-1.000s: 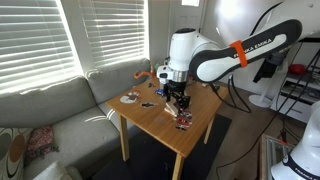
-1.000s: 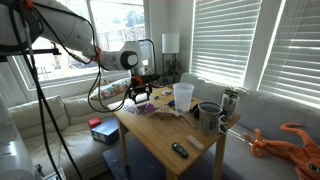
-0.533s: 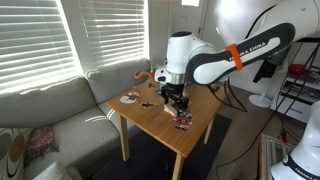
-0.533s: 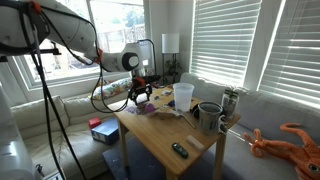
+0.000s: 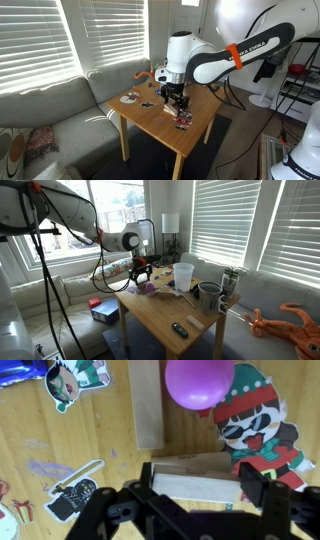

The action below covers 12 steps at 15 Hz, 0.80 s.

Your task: Stack all the wooden blocks forming a square on top of the wooden block on the left, pick up the purple ball and put it in the clear frost cold cup

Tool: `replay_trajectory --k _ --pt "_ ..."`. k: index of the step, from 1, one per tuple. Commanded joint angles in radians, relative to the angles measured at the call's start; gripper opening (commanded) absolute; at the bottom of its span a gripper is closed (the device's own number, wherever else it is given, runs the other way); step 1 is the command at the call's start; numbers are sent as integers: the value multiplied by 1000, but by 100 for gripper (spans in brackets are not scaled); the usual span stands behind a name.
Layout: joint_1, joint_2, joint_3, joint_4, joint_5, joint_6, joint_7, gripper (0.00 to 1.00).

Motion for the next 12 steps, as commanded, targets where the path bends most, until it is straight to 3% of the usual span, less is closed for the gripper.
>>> replay_trajectory --k 1,7,12 --pt "-13 -21 -1 -5 10 11 -68 61" --pt "-20 -11 -1 12 30 3 -203 61" --pt "-19 -2 1 21 55 -19 -241 61"
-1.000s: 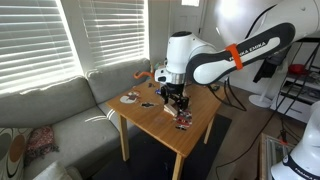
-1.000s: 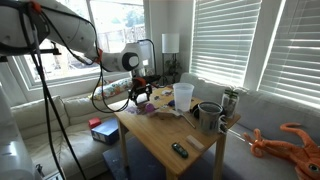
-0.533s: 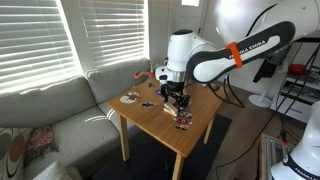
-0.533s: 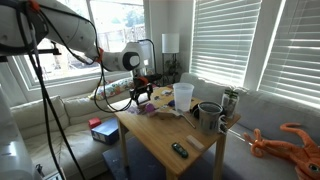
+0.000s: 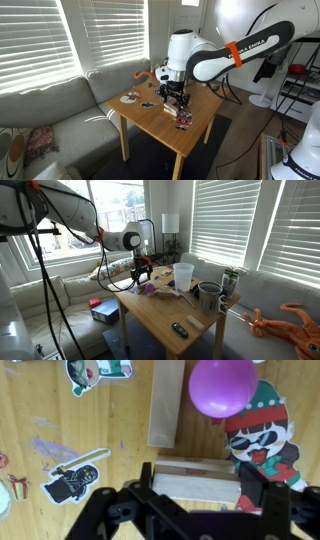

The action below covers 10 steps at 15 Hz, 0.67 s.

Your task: Stack all the wooden blocks forming a square on top of the wooden block on the left, pick up the purple ball and put it in the clear frost cold cup

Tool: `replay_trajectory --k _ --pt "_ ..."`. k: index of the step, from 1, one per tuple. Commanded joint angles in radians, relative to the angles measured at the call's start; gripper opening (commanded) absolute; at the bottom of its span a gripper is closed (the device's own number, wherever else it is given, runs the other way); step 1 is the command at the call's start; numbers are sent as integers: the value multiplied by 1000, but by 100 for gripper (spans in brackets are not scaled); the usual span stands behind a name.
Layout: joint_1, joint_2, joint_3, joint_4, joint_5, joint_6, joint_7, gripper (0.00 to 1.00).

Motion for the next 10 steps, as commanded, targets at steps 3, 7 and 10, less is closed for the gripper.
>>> replay_trajectory --k 3,7,10 --pt "-5 1 2 20 46 -45 -46 61" --pt "-6 1 -1 20 40 -67 -35 61" --pt "-6 6 0 23 40 -60 -38 61"
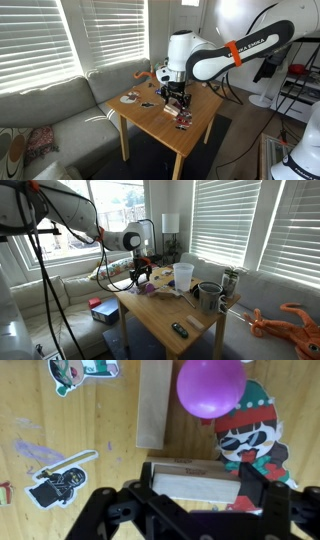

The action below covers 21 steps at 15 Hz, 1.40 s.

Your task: Stack all the wooden blocks forming a square on top of the wooden block on the left, pick up the purple ball and put it in the clear frost cold cup

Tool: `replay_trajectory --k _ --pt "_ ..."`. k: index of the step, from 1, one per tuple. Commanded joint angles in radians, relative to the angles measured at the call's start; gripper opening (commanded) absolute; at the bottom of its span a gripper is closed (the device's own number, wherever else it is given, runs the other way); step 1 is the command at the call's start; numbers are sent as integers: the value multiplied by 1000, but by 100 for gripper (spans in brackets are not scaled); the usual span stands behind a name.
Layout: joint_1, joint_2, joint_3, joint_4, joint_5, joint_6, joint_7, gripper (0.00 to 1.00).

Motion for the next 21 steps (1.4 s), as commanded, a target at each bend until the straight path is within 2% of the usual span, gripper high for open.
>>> replay_trajectory --k 1,4,5,7,12,15,21 --pt "-4 6 1 23 18 -21 -25 61" --pt "-3 9 0 27 9 -26 -4 61" --pt "-4 8 0 27 16 -25 -14 96" --pt "-4 2 0 24 15 -21 -11 100" --pt "-6 -30 -4 11 9 -9 20 100" --pt "-11 -70 -13 -9 2 -27 154 100" --pt "-30 -163 -45 -73 59 -49 407 100"
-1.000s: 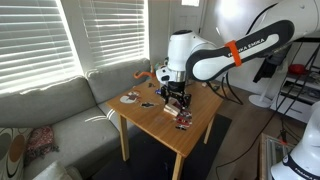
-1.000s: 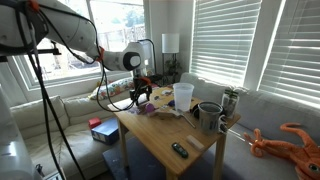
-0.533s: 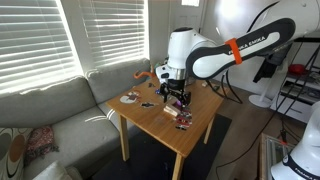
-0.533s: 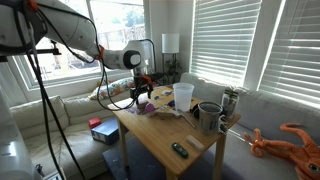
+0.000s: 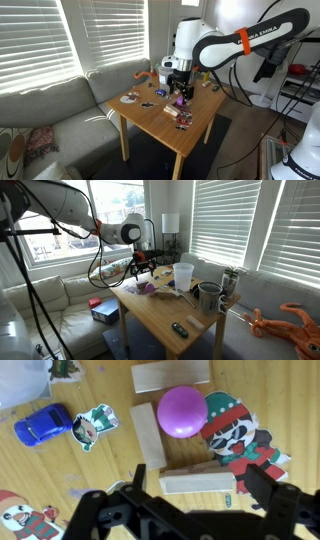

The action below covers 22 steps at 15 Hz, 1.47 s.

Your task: Stack all the wooden blocks forming a square on top of the wooden block on the left, pick up the purple ball and put it in the clear frost cold cup

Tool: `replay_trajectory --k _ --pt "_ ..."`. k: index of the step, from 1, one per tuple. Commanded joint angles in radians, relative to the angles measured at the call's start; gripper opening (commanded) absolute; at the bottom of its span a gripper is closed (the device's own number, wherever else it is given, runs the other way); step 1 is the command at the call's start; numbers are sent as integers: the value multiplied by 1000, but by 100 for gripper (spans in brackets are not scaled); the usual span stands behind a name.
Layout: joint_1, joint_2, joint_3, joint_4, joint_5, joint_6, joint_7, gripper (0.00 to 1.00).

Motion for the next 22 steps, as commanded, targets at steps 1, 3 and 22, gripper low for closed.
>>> replay_trajectory --k 1,3,22 --pt "-17 -89 -24 -76 41 -15 136 100" --pt "-8 -46 -26 -37 19 -4 114 100" --pt "-56 -8 -85 -50 193 76 461 100"
